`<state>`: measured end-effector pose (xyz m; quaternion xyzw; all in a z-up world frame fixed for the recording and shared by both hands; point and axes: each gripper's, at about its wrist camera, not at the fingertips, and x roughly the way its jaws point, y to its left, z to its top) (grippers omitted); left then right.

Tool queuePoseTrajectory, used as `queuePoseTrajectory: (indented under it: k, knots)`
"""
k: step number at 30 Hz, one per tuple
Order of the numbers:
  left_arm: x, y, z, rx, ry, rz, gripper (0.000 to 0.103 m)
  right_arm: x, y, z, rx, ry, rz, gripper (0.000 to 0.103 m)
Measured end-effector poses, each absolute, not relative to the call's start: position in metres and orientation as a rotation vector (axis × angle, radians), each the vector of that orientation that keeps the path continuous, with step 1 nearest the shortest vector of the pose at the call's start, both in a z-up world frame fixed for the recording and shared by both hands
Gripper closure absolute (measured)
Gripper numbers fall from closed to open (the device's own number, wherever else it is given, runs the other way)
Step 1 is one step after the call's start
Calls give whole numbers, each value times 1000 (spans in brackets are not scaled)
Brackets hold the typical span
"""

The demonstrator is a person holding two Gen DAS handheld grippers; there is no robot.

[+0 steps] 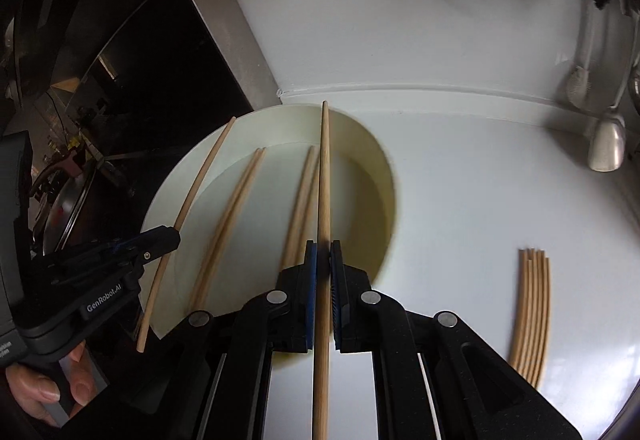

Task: Organize utensils
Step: 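Lift both held chopsticks and carry them over the white basin, then open both tools to drop the chopsticks into the basin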

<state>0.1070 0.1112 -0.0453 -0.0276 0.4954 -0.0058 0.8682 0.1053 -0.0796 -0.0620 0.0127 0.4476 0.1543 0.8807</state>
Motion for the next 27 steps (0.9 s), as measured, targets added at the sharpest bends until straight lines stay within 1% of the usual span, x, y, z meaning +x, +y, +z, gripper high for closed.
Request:
queuePoseTrajectory:
  k: [5, 16, 24, 27]
  knots:
    - [125, 126, -65, -67, 1075, -28, 96, 130, -44, -84, 29, 990, 313, 97]
    - [149, 139, -96, -65, 1145, -70, 96, 162, -19, -121, 15, 1105, 242, 96]
    - [160, 138, -107, -59, 1160, -71, 95, 168, -17, -129, -1, 1139, 210, 96]
    - [161, 138, -105, -56, 1163, -62, 94, 168, -18, -127, 2, 1133, 207, 92]
